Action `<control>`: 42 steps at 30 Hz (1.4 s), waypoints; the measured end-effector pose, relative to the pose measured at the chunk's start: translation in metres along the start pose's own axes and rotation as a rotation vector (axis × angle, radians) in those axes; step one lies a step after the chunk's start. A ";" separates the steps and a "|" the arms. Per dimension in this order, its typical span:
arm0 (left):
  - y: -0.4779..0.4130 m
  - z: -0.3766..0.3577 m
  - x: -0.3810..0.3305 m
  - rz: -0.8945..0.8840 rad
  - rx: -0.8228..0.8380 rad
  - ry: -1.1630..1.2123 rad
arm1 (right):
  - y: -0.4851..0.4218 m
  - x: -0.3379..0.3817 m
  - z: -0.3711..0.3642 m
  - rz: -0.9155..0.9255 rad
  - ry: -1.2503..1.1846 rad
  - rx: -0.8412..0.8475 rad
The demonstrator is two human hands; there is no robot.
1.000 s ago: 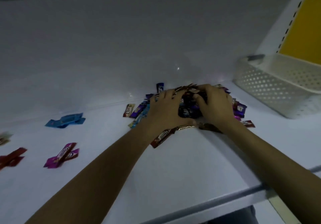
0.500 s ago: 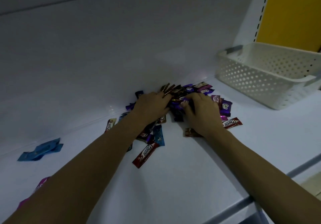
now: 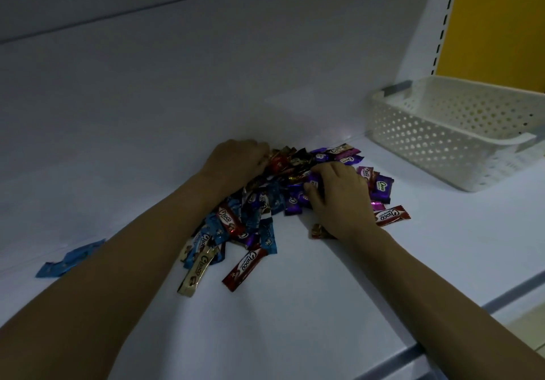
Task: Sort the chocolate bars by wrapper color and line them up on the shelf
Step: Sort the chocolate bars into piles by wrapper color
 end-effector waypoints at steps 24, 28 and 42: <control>0.152 -0.037 0.032 1.484 -0.560 2.002 | 0.014 0.152 -0.110 -0.645 -1.520 0.148; 0.192 -0.029 0.055 1.381 -0.640 2.241 | 0.029 0.199 -0.143 -0.621 -1.526 0.191; 0.370 -0.016 0.128 1.587 -0.892 1.337 | 0.120 0.335 -0.247 -0.696 -1.620 0.725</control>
Point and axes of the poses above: each hand's wrist, its own y-axis away from the middle knuckle, its own z-axis out of the back of the hand, x = y × z, the point moved 8 cm from there along -y, towards the middle knuckle, and after that the axes turned 12 degrees about -y, right-handed, at the moved point
